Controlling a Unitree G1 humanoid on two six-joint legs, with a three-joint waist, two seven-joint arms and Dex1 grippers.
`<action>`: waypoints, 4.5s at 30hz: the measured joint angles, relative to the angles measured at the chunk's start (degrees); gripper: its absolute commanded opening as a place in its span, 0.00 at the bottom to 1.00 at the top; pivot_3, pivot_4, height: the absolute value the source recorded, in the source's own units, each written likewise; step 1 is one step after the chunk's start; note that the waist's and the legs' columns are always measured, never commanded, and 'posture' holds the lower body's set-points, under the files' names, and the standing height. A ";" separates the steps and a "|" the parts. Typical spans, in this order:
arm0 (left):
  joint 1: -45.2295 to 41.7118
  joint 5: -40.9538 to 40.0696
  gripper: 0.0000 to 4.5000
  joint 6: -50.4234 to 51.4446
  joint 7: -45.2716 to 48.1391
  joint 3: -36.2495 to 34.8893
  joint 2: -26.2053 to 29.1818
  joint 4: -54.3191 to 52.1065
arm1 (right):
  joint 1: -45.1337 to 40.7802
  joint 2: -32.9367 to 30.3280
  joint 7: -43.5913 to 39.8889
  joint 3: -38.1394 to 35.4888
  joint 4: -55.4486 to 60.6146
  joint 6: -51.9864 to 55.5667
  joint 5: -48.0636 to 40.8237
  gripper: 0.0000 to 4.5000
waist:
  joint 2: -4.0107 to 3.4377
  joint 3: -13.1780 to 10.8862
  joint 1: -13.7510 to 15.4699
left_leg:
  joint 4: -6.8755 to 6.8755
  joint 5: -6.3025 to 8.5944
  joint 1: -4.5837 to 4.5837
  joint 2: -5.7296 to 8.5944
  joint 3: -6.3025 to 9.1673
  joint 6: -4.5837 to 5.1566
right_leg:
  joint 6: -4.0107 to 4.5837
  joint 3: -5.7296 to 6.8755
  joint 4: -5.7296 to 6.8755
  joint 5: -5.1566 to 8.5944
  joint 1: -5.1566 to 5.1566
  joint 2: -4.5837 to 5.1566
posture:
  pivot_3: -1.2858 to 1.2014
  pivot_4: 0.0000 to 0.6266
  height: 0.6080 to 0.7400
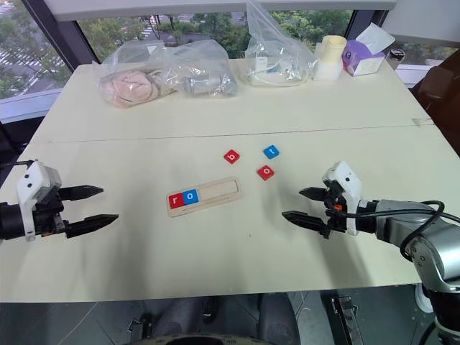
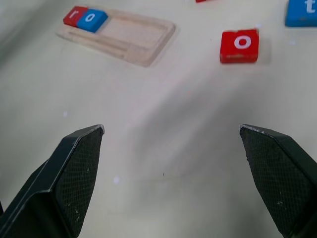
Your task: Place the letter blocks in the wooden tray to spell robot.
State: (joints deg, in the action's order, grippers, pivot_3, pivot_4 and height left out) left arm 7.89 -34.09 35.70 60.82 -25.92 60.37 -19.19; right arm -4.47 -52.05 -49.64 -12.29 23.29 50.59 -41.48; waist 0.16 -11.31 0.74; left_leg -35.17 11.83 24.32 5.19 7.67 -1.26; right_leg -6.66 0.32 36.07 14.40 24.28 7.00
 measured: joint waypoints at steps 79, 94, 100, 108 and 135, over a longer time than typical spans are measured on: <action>-31.73 14.36 0.99 -12.97 14.80 26.56 -13.55 25.07 | -32.61 23.96 23.85 24.23 -15.23 -1.59 13.75 1.00 | 0.12 0.17 -2.12 | 0.10 -0.07 -0.85 -0.12 0.08 -0.04 | -0.41 -0.08 0.11 -0.40 -0.62 -0.28 | 0.52 0.24 1.00; -14.22 -5.36 0.99 11.84 -17.77 6.97 -24.38 -8.56 | -45.96 41.08 22.96 29.88 -53.84 -16.67 32.42 1.00 | 0.17 0.18 -1.94 | 0.17 -0.34 -0.87 -0.12 0.13 -0.50 | -0.23 -0.20 0.21 -0.63 -0.52 -0.56 | 0.52 0.24 1.00; -12.14 -7.37 1.00 12.74 -21.40 6.62 -24.35 -10.93 | -47.10 43.37 23.47 28.14 -59.36 -21.33 35.22 0.46 | 0.17 0.18 -1.94 | 0.14 -0.43 -0.97 -0.14 0.16 -0.61 | 0.05 -0.20 0.20 -0.63 -0.61 -0.64 | 0.52 0.24 1.00; -12.83 -8.14 1.00 12.22 -21.99 7.85 -23.30 -10.87 | -47.01 44.26 24.97 25.51 -59.37 -22.75 36.85 0.26 | 0.16 0.18 -1.95 | 0.20 -0.43 -0.94 -0.15 0.16 -0.62 | -0.08 -0.20 0.20 -0.70 -0.54 -0.66 | 0.52 0.24 1.00; -21.66 -2.98 1.00 10.76 -15.69 29.25 -19.57 -14.30 | -8.25 55.25 49.88 -0.44 18.52 30.12 37.79 0.37 | 0.09 0.21 -1.44 | 0.43 -0.42 -0.77 -0.27 0.10 -0.61 | 0.08 -0.25 0.06 -0.55 -0.29 -0.55 | 0.52 0.24 1.00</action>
State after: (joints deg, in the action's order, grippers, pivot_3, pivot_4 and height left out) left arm -13.76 -37.08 46.46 45.13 3.33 40.79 -33.49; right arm -12.72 3.20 0.24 -12.73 41.81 80.71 -3.69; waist 0.25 -11.10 -0.70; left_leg -34.74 11.42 23.55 4.92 7.77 -1.87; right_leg -6.58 0.07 36.13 13.85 24.00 6.45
